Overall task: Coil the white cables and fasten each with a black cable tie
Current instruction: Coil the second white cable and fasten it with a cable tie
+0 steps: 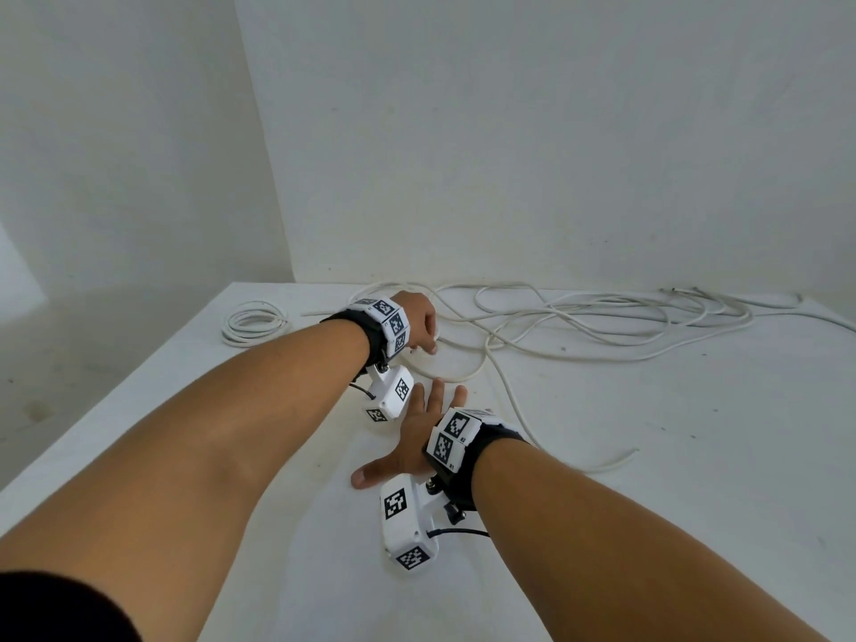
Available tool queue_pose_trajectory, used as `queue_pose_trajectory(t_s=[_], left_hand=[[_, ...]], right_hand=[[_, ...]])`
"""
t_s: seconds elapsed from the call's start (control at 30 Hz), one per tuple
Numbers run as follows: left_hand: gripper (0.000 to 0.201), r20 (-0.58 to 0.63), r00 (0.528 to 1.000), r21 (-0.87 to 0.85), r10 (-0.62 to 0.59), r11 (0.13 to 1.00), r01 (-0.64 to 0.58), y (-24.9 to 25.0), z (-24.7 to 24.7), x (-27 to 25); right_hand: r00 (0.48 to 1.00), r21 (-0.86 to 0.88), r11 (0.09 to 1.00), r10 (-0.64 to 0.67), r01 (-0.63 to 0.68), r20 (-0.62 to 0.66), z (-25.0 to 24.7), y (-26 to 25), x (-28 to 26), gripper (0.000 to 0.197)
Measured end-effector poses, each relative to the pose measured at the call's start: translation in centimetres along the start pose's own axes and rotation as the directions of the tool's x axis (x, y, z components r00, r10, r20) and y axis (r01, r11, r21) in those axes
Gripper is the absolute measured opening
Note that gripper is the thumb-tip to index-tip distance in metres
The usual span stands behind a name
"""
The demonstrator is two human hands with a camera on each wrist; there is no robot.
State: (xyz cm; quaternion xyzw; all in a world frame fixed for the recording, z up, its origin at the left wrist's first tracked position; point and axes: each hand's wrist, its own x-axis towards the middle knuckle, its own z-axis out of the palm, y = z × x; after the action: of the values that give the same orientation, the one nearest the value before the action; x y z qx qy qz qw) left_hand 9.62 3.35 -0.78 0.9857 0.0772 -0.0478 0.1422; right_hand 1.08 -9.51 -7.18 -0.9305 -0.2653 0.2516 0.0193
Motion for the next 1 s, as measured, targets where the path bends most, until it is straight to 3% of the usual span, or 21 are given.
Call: queue_pose_trajectory(t_s=[0.13, 0.27, 0.37, 0.43, 0.53, 0.63, 0.83, 0.93, 1.0], left_hand=[[0.025, -0.009, 0.998, 0.035, -0.062, 0.997, 0.063, -0.8, 0.6, -0.1], [0.029, 0.075, 0.987, -0.107, -0.143, 0.983, 0.150, -1.3, -0.3, -0.4], [0.015, 0.072, 0.967, -0.208, -0.243, 0.945, 0.253, -1.6, -2.0, -2.0], [0.027, 0.055, 0.960, -0.264, -0.274, 0.923, 0.278, -1.9, -3.1, -2.9], [0.035, 0.091, 0.939, -0.613, -0.332, 0.724, 0.316, -3.0, -4.4, -4.6], [0.044, 0.000, 0.963, -0.760, -0.271, 0.626, 0.177, -4.1, -4.9, -6.4], [0.032, 0.023, 0.996, -0.988, -0.086, 0.151, 0.036, -3.7, -5.8, -11.8], [0.025, 0.025, 1.000, -0.999, -0.005, -0.024, 0.024, -3.2, -5.8, -14.4], [0.018, 0.031, 0.998, -0.997, 0.055, -0.071, 0.035, -2.8, -5.8, -15.9]], right_hand=[[1.000, -0.012, 1.000, -0.020, 0.020, -0.003, 0.6, -0.3, 1.3, 0.181], [1.000, -0.007, 1.000, 0.000, 0.000, -0.011, 0.3, -0.2, 0.8, 0.172], [1.000, 0.013, 1.000, 0.004, -0.004, -0.004, -0.3, 0.0, -0.6, 0.161], [1.000, 0.009, 1.000, 0.000, 0.000, -0.005, -0.5, 0.0, -1.1, 0.161], [1.000, 0.014, 1.000, -0.002, 0.002, -0.006, -0.5, 0.1, -1.1, 0.161], [1.000, -0.013, 1.000, -0.002, 0.002, -0.020, -0.7, 0.1, -1.8, 0.158], [0.997, -0.002, 0.999, -0.032, 0.032, -0.070, -0.8, 0.8, -2.3, 0.145], [0.983, 0.131, 0.984, -0.103, 0.123, -0.149, -1.2, 1.3, -2.7, 0.111], [0.928, 0.278, 0.922, -0.171, 0.269, -0.330, -2.1, 1.7, -3.4, 0.073]])
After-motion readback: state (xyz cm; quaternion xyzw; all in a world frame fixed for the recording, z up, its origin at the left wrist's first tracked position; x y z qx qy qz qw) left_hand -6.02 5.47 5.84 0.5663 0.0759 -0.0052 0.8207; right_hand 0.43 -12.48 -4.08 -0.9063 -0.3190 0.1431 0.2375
